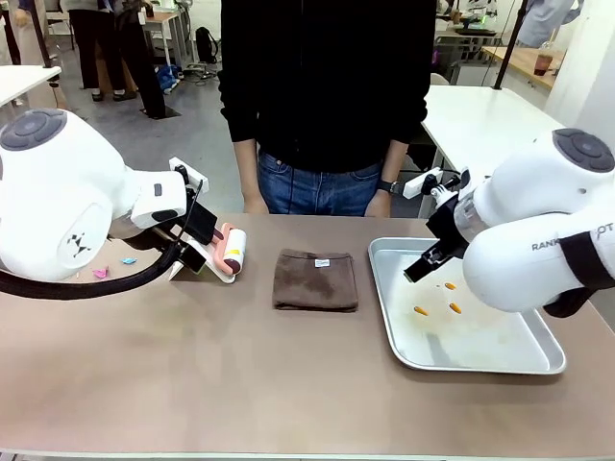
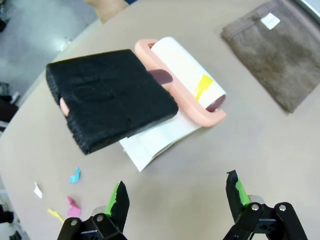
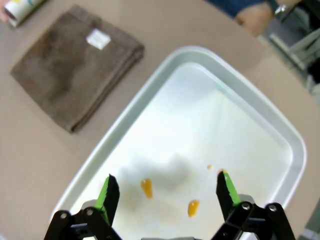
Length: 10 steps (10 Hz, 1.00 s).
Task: Clean the surface of the table.
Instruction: Hold the Lint Roller with your left hand and the towel with your right hand.
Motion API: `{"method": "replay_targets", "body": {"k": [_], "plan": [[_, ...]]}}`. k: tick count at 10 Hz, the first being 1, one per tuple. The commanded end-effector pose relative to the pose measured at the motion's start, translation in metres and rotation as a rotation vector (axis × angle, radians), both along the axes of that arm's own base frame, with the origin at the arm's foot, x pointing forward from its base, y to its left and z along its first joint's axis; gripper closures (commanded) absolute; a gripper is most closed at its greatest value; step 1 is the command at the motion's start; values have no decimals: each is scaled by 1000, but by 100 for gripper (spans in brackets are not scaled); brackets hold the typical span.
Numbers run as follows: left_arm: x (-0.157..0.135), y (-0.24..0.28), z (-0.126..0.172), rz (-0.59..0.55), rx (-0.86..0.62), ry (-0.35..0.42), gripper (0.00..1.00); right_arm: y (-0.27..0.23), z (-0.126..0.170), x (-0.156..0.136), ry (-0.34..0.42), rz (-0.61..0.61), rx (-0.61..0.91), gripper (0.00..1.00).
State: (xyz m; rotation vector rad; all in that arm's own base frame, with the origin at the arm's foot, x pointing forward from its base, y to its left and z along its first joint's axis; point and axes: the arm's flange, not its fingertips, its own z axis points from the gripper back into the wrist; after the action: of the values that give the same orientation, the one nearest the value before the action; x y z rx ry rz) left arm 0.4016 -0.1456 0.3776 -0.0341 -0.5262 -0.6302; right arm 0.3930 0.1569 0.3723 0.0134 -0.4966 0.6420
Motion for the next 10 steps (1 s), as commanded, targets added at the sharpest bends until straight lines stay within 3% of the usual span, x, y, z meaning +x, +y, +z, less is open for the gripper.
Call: {"method": "replay_targets", "body": {"k": [1,3,5,6,7,8,10], "plan": [[-24,47,41,-80,28,38,0,-15,54,-13,84,-73,20,0],[-51,107,85,-65,17,36,0,-31,105,-40,163,-137,79,0],[-65,136,109,-33,-67,200,0,-44,133,-62,205,-217,161,0],[-67,153,119,-41,-189,199,0,-55,142,-69,212,-231,234,0],[-61,172,127,-4,-505,198,0,-70,150,-74,235,-274,351,0],[-56,184,126,39,-704,212,0,-83,151,-76,274,-321,463,0],[-50,204,114,73,-958,242,0,-115,148,-84,387,-346,683,0]]}}
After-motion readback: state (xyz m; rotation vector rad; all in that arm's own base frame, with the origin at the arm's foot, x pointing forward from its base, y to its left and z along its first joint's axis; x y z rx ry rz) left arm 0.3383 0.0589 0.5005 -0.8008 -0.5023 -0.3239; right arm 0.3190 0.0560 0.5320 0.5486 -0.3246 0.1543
